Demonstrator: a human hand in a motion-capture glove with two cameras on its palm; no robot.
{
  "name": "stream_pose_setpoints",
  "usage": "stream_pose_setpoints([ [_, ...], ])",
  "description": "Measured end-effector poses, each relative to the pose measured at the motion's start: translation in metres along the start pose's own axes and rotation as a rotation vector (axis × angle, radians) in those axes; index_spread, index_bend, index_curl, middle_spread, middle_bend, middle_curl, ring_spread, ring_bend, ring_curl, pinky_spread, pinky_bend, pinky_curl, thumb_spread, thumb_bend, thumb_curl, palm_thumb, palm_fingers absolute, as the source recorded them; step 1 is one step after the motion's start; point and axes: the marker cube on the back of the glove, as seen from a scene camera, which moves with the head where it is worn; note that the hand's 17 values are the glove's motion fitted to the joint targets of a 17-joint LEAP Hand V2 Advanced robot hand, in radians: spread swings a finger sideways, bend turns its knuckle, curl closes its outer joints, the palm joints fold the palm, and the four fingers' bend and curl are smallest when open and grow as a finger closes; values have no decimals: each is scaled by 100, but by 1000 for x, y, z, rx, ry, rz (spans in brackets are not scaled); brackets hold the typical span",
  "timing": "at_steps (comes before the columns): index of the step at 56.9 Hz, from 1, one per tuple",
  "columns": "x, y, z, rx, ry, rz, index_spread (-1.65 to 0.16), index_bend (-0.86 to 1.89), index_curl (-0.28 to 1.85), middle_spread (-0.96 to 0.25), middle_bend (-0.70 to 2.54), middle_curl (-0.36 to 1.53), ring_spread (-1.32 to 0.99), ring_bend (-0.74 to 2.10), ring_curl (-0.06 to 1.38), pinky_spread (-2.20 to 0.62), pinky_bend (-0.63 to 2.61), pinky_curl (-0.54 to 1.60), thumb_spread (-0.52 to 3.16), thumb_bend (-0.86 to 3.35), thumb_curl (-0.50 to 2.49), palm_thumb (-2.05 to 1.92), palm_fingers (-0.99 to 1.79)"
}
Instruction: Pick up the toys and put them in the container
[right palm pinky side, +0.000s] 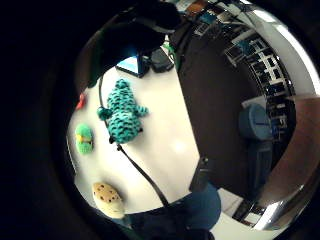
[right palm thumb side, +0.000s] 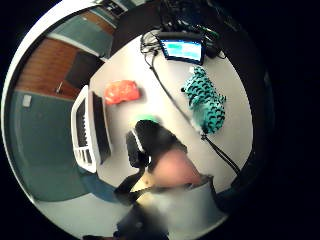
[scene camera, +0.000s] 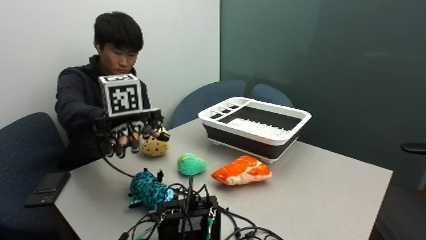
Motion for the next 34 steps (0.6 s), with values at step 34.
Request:
stream_pose_setpoints([
  [34,6,-17,109,-186,-234,102,-8,95,44,-1,38,31,0,17,12,-3,62,11,130,25,34,46,27],
])
